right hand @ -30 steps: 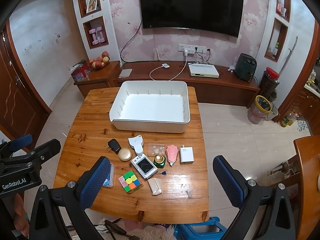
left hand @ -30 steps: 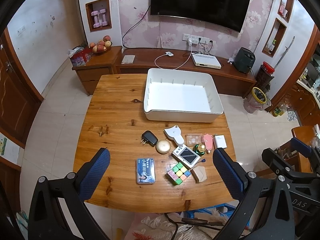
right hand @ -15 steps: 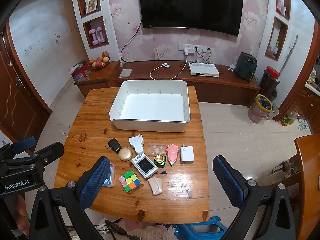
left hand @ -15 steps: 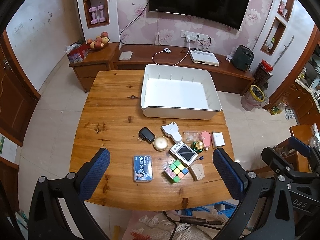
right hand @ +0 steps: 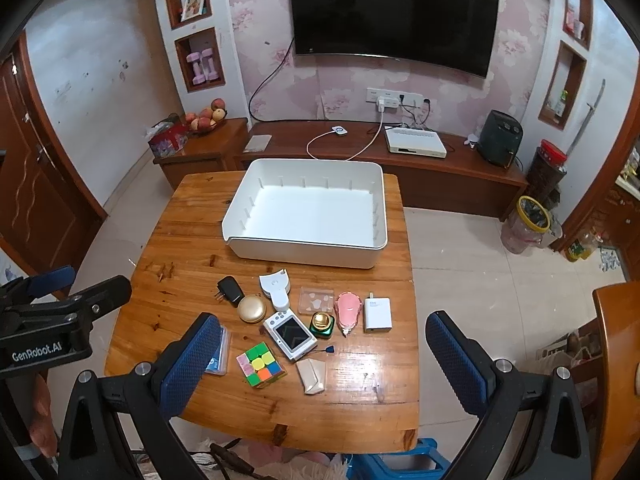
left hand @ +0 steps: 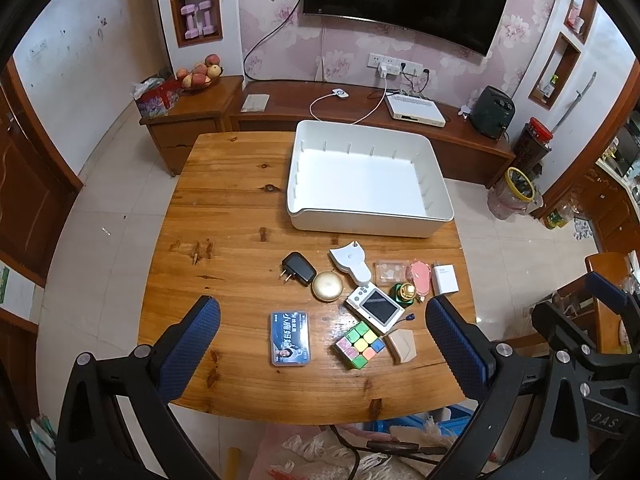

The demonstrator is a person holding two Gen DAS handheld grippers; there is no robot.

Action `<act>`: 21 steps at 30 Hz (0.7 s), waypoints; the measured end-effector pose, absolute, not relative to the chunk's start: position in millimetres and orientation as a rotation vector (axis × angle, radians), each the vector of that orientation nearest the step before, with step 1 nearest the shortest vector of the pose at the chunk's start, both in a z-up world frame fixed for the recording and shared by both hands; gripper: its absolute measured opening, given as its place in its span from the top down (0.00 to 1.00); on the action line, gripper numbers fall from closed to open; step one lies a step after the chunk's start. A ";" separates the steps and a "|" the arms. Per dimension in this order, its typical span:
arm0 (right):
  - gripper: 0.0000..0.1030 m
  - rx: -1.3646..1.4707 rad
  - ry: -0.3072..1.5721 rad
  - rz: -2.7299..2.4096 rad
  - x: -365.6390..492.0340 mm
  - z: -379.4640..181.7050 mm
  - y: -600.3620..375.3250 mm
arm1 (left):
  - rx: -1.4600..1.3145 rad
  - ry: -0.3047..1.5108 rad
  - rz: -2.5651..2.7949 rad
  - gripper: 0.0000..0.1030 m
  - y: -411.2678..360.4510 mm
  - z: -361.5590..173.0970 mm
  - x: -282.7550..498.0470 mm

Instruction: Organize rigid objects

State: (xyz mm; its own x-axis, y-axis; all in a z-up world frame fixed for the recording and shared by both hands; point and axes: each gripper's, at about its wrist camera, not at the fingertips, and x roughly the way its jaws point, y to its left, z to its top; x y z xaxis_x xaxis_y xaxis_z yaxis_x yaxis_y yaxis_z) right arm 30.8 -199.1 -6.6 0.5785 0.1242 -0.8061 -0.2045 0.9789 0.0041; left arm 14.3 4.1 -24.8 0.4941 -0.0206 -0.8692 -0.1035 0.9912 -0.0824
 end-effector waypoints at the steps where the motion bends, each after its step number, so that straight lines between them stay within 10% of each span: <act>1: 0.00 -0.097 0.934 0.198 30.9 -7.3 -198.4 | -0.131 1.058 0.050 0.01 4.9 -26.3 15.7; 21: 0.04 -0.178 0.989 0.364 72.5 -66.3 -169.3 | -0.163 1.184 0.100 0.01 38.7 -105.1 47.9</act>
State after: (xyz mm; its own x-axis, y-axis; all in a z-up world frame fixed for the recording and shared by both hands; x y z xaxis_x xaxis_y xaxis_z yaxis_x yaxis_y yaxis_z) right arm 72.5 -169.3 -66.3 0.4954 0.2188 -0.8406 -0.3786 0.9254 0.0178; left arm 47.9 38.7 -105.1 0.3747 -0.0080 -0.9271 -0.1626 0.9839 -0.0742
